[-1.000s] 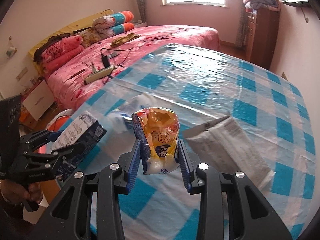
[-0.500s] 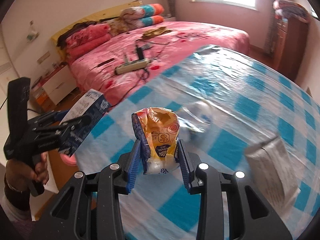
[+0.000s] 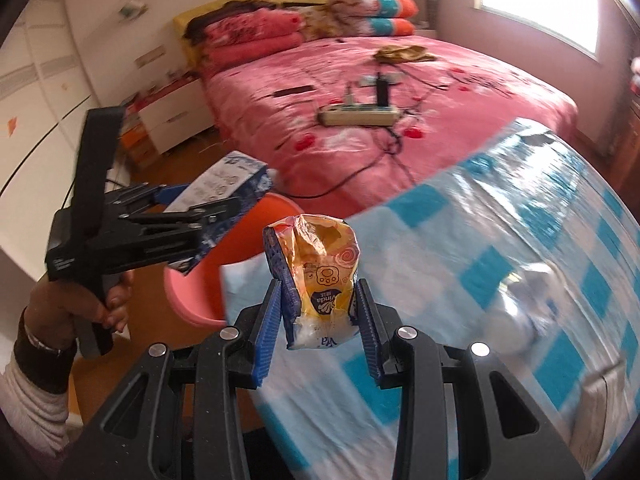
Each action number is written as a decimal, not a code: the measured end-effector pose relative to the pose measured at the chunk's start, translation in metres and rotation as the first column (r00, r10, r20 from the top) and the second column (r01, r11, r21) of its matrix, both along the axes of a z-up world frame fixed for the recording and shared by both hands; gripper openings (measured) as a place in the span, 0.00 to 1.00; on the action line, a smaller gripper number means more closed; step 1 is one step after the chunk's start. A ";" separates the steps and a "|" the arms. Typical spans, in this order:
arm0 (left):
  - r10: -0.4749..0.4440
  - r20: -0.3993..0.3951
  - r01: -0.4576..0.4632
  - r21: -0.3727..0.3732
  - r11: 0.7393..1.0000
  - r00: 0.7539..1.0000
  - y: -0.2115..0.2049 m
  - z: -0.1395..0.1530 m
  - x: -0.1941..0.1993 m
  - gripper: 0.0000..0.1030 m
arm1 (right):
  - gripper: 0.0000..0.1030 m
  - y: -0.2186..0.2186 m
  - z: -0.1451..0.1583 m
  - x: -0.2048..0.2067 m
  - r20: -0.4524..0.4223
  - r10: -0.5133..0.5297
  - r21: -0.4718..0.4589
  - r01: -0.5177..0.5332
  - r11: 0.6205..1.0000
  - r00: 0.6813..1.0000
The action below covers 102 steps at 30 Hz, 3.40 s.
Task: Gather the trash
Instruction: 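Carry the white carton with the left tool while the right tool carries the tissue pack to the bucket, then open both tools to drop the carton and tissue pack into the orange bucket, then move both open tools back over the checkered table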
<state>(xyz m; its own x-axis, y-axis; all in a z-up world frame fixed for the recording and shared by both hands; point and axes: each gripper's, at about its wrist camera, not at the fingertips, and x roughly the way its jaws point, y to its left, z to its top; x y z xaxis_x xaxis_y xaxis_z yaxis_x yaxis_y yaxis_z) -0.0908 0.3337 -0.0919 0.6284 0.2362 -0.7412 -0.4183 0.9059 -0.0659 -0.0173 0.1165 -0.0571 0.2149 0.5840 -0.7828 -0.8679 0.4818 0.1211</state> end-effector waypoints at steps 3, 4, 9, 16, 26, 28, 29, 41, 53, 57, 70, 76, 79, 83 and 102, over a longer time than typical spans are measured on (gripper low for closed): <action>0.025 -0.013 -0.025 -0.006 1.000 1.000 0.008 -0.007 -0.003 0.65 | 0.37 0.018 -0.002 -0.009 0.005 0.056 -0.016 -0.056 0.998 0.998; 0.037 -0.020 -0.037 -0.009 0.999 0.999 0.012 -0.010 -0.004 0.65 | 0.37 0.023 -0.003 -0.012 0.005 0.067 -0.019 -0.067 0.998 0.998; 0.073 -0.038 -0.075 -0.029 0.997 0.997 0.026 -0.021 -0.009 0.65 | 0.37 0.047 -0.008 -0.026 0.017 0.134 -0.048 -0.133 0.990 0.991; 0.110 -0.060 -0.112 -0.046 0.993 0.992 0.040 -0.033 -0.013 0.65 | 0.37 0.074 -0.018 -0.040 0.022 0.204 -0.084 -0.202 0.976 0.979; 0.149 -0.088 -0.155 -0.065 0.986 0.985 0.054 -0.049 -0.019 0.65 | 0.37 0.096 -0.031 -0.043 0.016 0.240 -0.116 -0.236 0.965 0.971; 0.153 -0.093 -0.159 -0.067 0.985 0.984 0.056 -0.052 -0.019 0.65 | 0.38 0.098 -0.033 -0.043 0.015 0.243 -0.121 -0.240 0.963 0.970; 0.155 -0.095 -0.162 -0.068 0.985 0.983 0.057 -0.053 -0.019 0.65 | 0.38 0.099 -0.034 -0.042 0.015 0.244 -0.121 -0.241 0.963 0.970; 0.178 -0.146 -0.187 -0.054 0.981 0.973 0.059 -0.063 -0.018 0.69 | 0.65 0.102 -0.047 -0.041 0.005 0.231 -0.129 -0.229 0.965 0.973; 0.177 -0.153 -0.186 -0.041 0.982 0.972 0.053 -0.063 -0.018 0.77 | 0.78 0.089 -0.045 -0.034 0.006 0.196 -0.088 -0.194 0.977 0.981; 0.179 -0.158 -0.187 -0.040 0.981 0.971 0.053 -0.064 -0.019 0.77 | 0.78 0.089 -0.048 -0.031 -0.004 0.191 -0.084 -0.191 0.978 0.982; 0.186 -0.149 -0.195 -0.050 0.980 0.971 0.054 -0.061 -0.018 0.83 | 0.86 0.084 -0.049 -0.021 -0.008 0.148 -0.076 -0.148 0.986 0.989; 0.168 -0.142 -0.172 -0.018 0.985 0.975 0.042 -0.052 -0.013 0.84 | 0.87 0.075 -0.046 -0.020 -0.011 0.114 -0.072 -0.115 0.991 0.993; 0.159 -0.134 -0.160 0.001 0.987 0.978 0.036 -0.044 -0.011 0.86 | 0.87 0.069 -0.041 -0.020 -0.012 0.098 -0.058 -0.098 0.993 0.995; 0.149 -0.118 -0.149 0.007 0.989 0.982 0.030 -0.035 -0.009 0.86 | 0.87 0.058 -0.034 -0.020 -0.006 0.076 -0.044 -0.076 0.996 0.997; 0.074 -0.076 -0.067 0.083 0.994 0.994 -0.015 0.006 0.003 0.87 | 0.89 0.001 -0.015 -0.015 -0.016 -0.034 -0.007 0.034 0.999 0.999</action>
<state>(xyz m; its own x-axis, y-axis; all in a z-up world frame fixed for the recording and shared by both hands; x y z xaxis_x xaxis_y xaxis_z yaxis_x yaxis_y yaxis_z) -0.0880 0.3187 -0.0859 0.5482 0.3388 -0.7646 -0.4823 0.8750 0.0419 -0.0327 0.1175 -0.0724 0.2213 0.5713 -0.7904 -0.8490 0.5116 0.1320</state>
